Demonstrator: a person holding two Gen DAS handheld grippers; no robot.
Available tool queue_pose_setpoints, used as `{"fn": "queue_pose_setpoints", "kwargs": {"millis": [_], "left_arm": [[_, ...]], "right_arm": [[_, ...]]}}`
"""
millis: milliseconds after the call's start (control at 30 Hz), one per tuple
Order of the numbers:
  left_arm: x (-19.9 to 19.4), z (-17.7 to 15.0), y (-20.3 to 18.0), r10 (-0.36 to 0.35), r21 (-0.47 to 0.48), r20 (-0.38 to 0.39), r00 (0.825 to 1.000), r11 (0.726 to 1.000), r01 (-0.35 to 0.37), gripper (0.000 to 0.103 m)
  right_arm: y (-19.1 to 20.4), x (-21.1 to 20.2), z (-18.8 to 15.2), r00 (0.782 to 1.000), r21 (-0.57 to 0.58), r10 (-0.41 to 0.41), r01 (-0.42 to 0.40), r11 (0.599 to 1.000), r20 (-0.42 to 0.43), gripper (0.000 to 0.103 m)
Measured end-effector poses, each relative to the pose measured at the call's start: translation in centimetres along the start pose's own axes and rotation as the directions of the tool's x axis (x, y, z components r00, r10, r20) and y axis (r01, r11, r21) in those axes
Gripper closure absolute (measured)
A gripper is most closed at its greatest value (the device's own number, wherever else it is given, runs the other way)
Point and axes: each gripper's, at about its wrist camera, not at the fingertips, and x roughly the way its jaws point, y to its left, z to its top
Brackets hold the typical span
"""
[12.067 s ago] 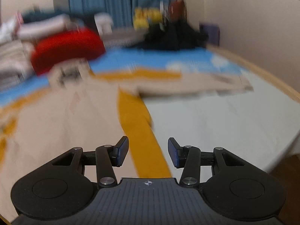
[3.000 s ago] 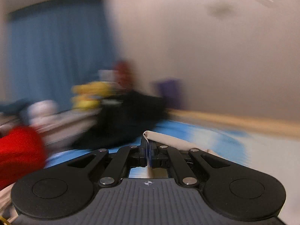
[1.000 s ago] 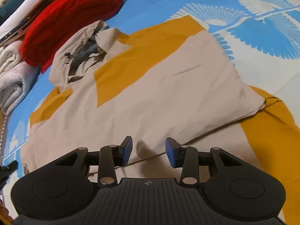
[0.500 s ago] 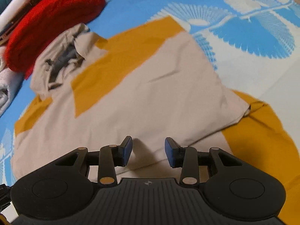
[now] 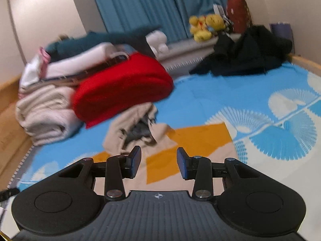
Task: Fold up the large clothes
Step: 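Grasp the hood with the left tool and lift it toward the hem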
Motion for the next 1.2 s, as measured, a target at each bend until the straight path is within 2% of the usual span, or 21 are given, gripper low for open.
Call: {"fn": "queue_pose_setpoints", "kwargs": {"millis": [167, 267, 300, 367, 467, 567, 700, 800, 833, 867, 967, 1067, 1133, 1167, 1200], "left_arm": [[-11.8, -3.3, -1.0, 0.055, 0.005, 0.007, 0.998, 0.998, -0.055, 0.072], [-18.9, -3.0, -2.5, 0.035, -0.012, 0.045, 0.998, 0.999, -0.035, 0.070], [-21.2, -2.3, -3.5, 0.018, -0.012, 0.074, 0.997, 1.000, -0.017, 0.068], [-24.4, -0.5, -4.9, -0.019, -0.009, 0.133, 0.991, 1.000, 0.021, 0.051], [-27.8, 2.8, -7.6, -0.078, 0.000, 0.220, 0.972, 0.997, 0.080, 0.043], [-28.2, 6.0, -10.2, -0.159, 0.002, 0.255, 0.954, 0.987, 0.163, 0.039], [-24.9, 9.3, -14.2, -0.229, 0.042, 0.249, 0.941, 0.973, 0.225, 0.039], [-19.3, 11.2, -17.3, -0.235, 0.089, 0.227, 0.945, 0.971, 0.221, 0.042], [-16.9, 11.6, -18.2, -0.235, 0.098, 0.211, 0.949, 0.971, 0.219, 0.051], [-14.0, 12.1, -19.0, -0.233, 0.105, 0.182, 0.955, 0.970, 0.217, 0.067], [-5.6, 13.2, -21.2, -0.241, 0.129, 0.119, 0.963, 0.966, 0.226, 0.091], [3.4, 13.5, -22.5, -0.209, 0.133, 0.039, 0.977, 0.970, 0.202, 0.093], [8.1, 13.4, -22.8, -0.192, 0.137, 0.001, 0.981, 0.972, 0.190, 0.093], [11.0, 13.4, -22.8, -0.198, 0.141, -0.018, 0.980, 0.970, 0.199, 0.092], [13.6, 13.5, -23.0, -0.197, 0.140, -0.034, 0.980, 0.970, 0.200, 0.092]], "right_arm": [[-1.4, -3.6, 0.3, 0.998, 0.018, 0.015, -0.016, 1.000, 0.062, 0.062], [-2.3, -5.5, 0.5, 0.995, 0.019, 0.025, -0.027, 0.999, 0.097, 0.062], [-2.7, -5.9, 0.6, 0.994, 0.019, 0.031, -0.033, 0.999, 0.107, 0.062], [-3.0, -6.4, 0.7, 0.992, 0.017, 0.034, -0.036, 0.999, 0.121, 0.062], [-4.1, -7.0, 0.9, 0.990, 0.020, 0.040, -0.043, 0.999, 0.135, 0.061], [-5.0, -7.3, 1.3, 0.988, 0.021, 0.043, -0.047, 0.999, 0.147, 0.061], [-6.4, -6.9, 1.7, 0.988, 0.015, 0.020, -0.023, 1.000, 0.150, 0.061], [-7.6, -5.9, 1.9, 0.991, 0.049, -0.003, -0.003, 0.999, 0.132, 0.061], [-7.7, -5.5, 1.9, 0.992, 0.056, -0.012, 0.006, 0.998, 0.123, 0.061], [-7.9, -5.0, 1.9, 0.993, 0.062, -0.027, 0.021, 0.998, 0.113, 0.061], [-8.3, -3.4, 1.7, 0.994, 0.088, -0.051, 0.043, 0.995, 0.095, 0.061], [-8.2, -1.7, 1.3, 0.996, 0.073, -0.058, 0.053, 0.996, 0.064, 0.061], [-8.0, -0.7, 0.8, 0.997, 0.051, -0.064, 0.062, 0.997, 0.046, 0.068], [-8.0, -0.2, 0.7, 0.997, 0.038, -0.063, 0.061, 0.997, 0.035, 0.082], [-7.9, 0.4, 0.7, 0.998, 0.025, -0.066, 0.065, 0.998, 0.022, 0.090]]}}
